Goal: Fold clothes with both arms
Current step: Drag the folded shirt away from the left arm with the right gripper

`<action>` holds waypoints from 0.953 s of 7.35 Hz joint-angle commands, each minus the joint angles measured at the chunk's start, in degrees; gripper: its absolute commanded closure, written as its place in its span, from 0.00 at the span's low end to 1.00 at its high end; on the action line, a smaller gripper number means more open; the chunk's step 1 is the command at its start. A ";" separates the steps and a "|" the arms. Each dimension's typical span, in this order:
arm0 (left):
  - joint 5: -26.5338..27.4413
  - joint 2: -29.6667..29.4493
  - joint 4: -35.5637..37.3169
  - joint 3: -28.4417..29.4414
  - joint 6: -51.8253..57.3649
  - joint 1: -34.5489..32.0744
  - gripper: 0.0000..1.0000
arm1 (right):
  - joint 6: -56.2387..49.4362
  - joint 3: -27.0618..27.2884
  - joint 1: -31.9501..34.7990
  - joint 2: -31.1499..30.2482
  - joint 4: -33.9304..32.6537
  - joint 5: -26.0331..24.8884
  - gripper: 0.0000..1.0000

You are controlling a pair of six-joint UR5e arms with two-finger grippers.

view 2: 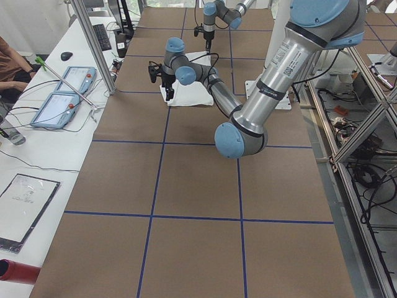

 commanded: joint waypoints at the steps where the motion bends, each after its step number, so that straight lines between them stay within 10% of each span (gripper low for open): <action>1: 0.90 0.94 0.09 -1.72 -0.48 0.89 0.02 | 0.23 8.73 -6.06 -8.59 0.14 5.69 1.00; 6: 4.24 2.80 0.09 -4.10 -2.33 4.32 0.02 | 1.20 13.07 -26.47 -9.86 0.41 14.85 1.00; 7: 4.25 2.80 0.09 -4.11 -2.33 4.41 0.01 | 1.29 12.20 -26.93 -6.98 0.50 14.94 0.01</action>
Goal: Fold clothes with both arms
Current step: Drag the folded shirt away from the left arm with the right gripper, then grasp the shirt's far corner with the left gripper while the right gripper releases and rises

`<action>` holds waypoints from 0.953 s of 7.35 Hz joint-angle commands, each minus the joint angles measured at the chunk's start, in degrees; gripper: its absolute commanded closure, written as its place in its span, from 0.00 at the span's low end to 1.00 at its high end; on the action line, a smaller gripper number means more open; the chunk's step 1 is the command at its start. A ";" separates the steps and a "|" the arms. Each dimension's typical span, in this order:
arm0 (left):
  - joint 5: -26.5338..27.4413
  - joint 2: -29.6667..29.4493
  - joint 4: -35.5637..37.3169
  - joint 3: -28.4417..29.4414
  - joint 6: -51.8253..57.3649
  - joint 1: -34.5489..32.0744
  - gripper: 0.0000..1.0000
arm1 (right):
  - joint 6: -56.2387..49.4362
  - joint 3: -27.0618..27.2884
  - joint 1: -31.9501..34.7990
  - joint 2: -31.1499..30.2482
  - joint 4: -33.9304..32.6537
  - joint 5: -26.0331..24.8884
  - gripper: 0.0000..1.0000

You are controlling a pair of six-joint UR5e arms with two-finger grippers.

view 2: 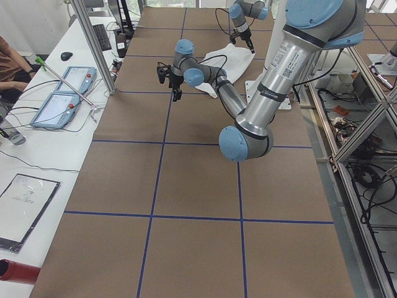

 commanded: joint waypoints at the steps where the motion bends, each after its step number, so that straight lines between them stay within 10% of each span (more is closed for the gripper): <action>1: 0.04 -0.13 -0.17 -0.14 -0.14 0.90 0.01 | 1.13 -0.86 -0.48 5.03 0.10 -0.63 0.00; 7: -3.30 -3.37 -0.96 -2.80 -19.41 17.57 0.01 | -0.70 -0.95 31.85 15.43 6.86 -1.96 0.00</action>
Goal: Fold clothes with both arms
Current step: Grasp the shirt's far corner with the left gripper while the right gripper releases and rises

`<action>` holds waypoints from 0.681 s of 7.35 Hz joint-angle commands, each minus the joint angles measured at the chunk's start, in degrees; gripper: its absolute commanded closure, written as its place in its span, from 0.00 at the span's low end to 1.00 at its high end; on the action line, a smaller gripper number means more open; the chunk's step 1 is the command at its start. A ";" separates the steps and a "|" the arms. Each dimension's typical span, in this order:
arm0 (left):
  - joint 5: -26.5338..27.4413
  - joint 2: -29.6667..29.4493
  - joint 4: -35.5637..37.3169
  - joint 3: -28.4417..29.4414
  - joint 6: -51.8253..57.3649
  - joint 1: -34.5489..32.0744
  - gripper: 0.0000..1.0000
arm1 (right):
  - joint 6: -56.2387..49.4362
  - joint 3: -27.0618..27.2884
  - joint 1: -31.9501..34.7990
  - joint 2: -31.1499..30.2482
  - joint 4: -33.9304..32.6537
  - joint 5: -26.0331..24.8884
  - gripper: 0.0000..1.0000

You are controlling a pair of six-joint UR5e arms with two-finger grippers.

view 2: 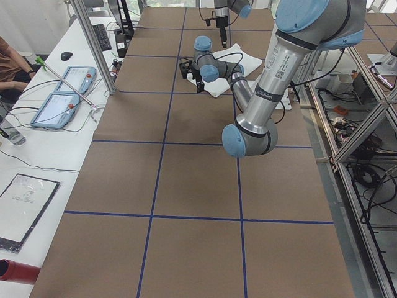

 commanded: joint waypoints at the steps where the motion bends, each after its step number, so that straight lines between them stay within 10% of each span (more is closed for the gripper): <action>1: 1.13 -2.97 -2.91 5.05 -8.84 6.34 0.01 | -0.09 -0.16 6.43 0.51 2.12 -0.11 0.00; 5: 5.27 -4.92 -8.47 13.79 -13.43 10.65 0.01 | -0.09 -1.48 6.71 1.22 2.21 -1.60 0.00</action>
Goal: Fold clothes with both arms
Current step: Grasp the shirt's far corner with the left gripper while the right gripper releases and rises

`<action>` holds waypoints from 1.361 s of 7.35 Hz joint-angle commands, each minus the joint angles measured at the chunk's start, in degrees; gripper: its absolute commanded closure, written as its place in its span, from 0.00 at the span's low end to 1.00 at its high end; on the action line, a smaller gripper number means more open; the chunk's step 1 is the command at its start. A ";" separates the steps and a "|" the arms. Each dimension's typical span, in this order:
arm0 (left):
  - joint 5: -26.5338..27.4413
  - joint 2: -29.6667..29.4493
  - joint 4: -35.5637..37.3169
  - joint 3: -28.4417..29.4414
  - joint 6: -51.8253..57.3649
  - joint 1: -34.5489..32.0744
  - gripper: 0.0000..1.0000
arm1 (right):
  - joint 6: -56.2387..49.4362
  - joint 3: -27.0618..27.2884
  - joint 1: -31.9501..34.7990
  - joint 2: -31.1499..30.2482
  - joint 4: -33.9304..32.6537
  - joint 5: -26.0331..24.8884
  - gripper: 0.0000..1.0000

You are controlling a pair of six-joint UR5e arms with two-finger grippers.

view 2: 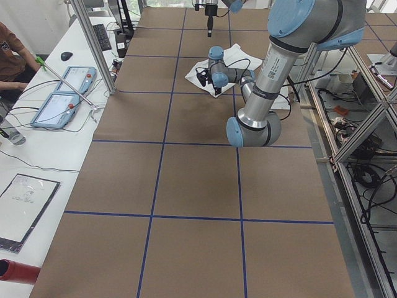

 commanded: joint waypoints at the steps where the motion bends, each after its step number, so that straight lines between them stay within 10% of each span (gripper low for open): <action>1: 0.49 -0.01 -0.23 0.95 -0.34 1.40 0.01 | 0.09 -0.39 0.09 0.13 -0.01 -0.35 0.00; 3: 0.49 0.25 -0.31 1.21 -0.43 2.80 0.01 | 0.09 -0.30 0.17 0.05 -0.01 -0.35 0.00; 10: 1.19 -0.54 -0.58 0.42 -2.54 1.50 1.00 | 0.09 -0.30 0.70 -0.74 -0.01 -0.35 0.00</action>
